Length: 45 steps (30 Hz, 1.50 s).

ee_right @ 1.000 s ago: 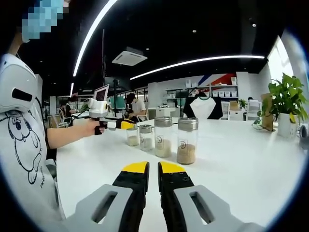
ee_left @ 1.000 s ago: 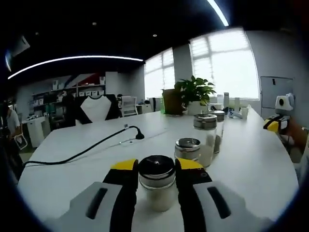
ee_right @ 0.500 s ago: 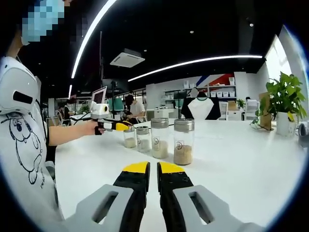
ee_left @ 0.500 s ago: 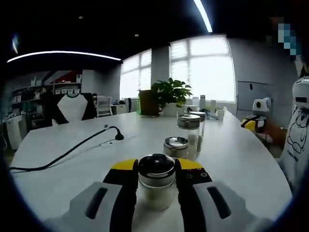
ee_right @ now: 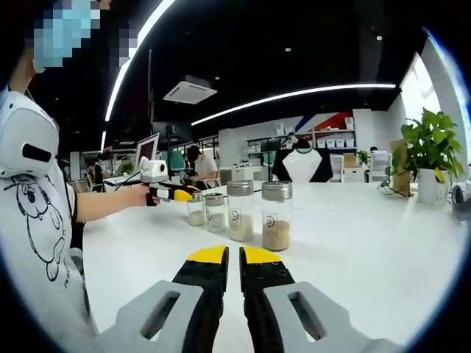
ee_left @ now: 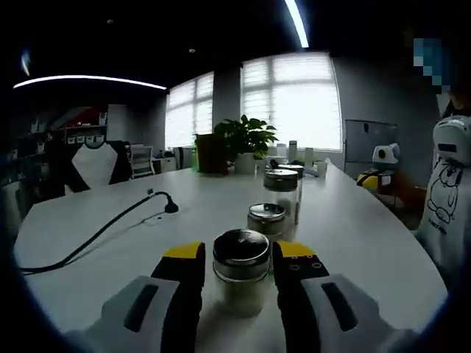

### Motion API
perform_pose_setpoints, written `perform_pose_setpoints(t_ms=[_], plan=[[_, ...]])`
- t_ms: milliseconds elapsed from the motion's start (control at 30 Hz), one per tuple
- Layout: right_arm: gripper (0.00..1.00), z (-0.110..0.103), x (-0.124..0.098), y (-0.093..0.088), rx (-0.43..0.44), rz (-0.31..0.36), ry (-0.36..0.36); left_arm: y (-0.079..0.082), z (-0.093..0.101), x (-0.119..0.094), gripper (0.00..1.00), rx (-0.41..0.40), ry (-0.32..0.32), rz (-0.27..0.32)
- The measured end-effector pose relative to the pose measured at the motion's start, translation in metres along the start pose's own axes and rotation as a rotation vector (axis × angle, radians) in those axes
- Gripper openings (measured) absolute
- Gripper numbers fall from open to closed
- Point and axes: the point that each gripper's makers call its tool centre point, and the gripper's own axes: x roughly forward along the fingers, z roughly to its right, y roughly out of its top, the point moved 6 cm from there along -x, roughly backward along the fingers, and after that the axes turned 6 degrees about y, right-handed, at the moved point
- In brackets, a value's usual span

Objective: Rotate the seasoning bottle until the label or dispensing opening points toward the visible target arrow and the bottle remains upright within the marked orientation range

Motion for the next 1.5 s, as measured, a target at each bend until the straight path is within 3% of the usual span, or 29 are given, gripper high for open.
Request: perform_pose_setpoints(t_ms=[67, 133, 233, 333, 400, 433, 533, 600, 867, 1133, 1500], plan=[[0.03, 0.001, 0.0, 0.0, 0.003, 0.002, -0.003, 0.003, 0.004, -0.001, 0.47, -0.051, 0.043, 0.022], [0.03, 0.001, 0.001, 0.0, 0.002, 0.001, -0.002, 0.008, 0.003, -0.001, 0.47, -0.022, 0.122, 0.064], [0.03, 0.0, 0.004, 0.0, 0.003, 0.004, 0.004, 0.011, 0.004, -0.001, 0.47, -0.054, 0.179, 0.113], [0.03, -0.001, 0.006, 0.0, 0.004, 0.006, 0.011, 0.008, 0.003, 0.001, 0.46, -0.016, 0.246, 0.09], [0.03, -0.002, 0.006, -0.001, 0.004, 0.006, 0.014, 0.005, 0.004, 0.0, 0.42, -0.034, 0.272, 0.069], [0.03, -0.001, 0.005, -0.002, 0.007, 0.007, 0.012, 0.005, 0.005, 0.0, 0.42, -0.03, 0.266, 0.079], [0.03, 0.002, 0.003, -0.003, 0.012, 0.006, 0.005, 0.003, 0.006, 0.001, 0.42, -0.119, 0.233, 0.11], [0.03, 0.003, 0.001, -0.002, 0.011, 0.005, 0.0, 0.001, 0.003, 0.001, 0.33, -0.169, 0.21, 0.113], [0.03, 0.008, -0.006, -0.005, 0.028, 0.011, -0.024, 0.0, -0.005, 0.004, 0.33, -0.097, 0.195, 0.067], [0.03, 0.008, -0.002, -0.003, 0.023, 0.008, -0.018, 0.001, -0.006, 0.005, 0.33, -0.08, 0.16, 0.048], [0.02, 0.009, -0.001, -0.003, 0.026, 0.004, -0.011, 0.0, -0.011, 0.003, 0.33, -0.083, -0.007, 0.041]])
